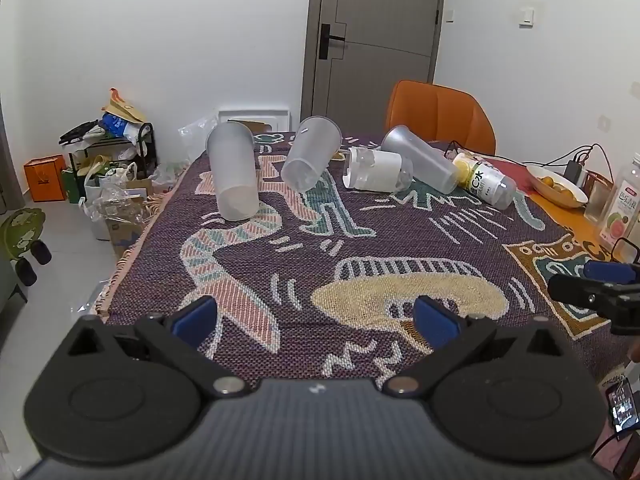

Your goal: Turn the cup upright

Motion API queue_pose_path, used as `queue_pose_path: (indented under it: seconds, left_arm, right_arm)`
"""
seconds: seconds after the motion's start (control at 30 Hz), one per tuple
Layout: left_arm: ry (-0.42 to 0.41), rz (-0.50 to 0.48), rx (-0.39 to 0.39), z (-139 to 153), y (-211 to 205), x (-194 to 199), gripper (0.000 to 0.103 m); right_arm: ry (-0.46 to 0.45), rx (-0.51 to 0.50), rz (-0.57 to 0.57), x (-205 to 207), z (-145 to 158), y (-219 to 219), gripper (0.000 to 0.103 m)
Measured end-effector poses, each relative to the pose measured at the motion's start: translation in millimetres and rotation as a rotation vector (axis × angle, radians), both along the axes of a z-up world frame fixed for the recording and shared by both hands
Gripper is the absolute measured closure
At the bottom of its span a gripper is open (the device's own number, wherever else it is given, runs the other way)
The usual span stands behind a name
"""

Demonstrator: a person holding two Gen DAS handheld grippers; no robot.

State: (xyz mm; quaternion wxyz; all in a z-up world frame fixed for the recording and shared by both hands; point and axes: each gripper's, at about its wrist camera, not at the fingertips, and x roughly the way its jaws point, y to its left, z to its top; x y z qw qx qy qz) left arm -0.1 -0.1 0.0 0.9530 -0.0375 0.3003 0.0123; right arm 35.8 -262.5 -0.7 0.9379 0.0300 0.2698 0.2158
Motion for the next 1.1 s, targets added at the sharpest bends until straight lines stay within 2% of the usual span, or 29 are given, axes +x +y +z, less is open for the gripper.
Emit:
queue_pose_path:
  seconds: [1.1]
  left_arm:
    - [-0.018,-0.05,0.015,0.7,-10.8,-3.6,0.0]
  right_arm:
    - [-0.005,0.004,-0.006,-1.4,0.6,-1.9,0.0]
